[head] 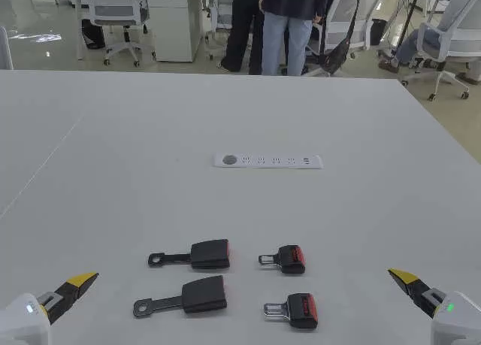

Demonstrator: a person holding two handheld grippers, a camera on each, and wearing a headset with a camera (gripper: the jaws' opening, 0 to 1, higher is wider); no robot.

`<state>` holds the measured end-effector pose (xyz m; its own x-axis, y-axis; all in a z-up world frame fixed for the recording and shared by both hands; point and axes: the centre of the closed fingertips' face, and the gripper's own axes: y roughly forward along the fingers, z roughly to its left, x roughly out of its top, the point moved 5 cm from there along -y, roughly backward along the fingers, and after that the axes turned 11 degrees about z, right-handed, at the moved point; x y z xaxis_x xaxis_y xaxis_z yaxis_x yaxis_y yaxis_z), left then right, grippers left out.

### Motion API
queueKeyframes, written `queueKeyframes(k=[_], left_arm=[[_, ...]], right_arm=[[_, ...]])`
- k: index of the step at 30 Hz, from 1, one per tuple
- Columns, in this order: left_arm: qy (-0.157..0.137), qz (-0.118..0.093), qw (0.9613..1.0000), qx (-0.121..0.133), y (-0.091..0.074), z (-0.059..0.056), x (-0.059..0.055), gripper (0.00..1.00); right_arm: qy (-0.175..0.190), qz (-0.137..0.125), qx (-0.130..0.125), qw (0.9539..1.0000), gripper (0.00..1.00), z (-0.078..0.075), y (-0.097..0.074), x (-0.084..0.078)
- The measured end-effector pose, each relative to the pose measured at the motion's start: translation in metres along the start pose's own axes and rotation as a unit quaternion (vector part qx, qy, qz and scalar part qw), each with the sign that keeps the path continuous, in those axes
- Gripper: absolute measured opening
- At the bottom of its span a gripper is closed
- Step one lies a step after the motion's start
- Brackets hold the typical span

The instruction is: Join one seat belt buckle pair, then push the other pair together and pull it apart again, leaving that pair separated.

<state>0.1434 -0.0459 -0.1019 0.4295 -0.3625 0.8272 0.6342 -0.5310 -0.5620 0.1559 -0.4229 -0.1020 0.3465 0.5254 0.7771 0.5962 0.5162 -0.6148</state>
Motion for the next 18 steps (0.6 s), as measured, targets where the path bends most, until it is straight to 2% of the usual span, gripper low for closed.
queueKeyframes(k=[18], left_arm=[[0.005,-0.001,1.0000,-0.003,-0.0001,0.0019,0.0002,1.00]], right_arm=[[-0.002,-0.001,0.002,1.0000,1.00,-0.0035,0.0020,-0.0037]])
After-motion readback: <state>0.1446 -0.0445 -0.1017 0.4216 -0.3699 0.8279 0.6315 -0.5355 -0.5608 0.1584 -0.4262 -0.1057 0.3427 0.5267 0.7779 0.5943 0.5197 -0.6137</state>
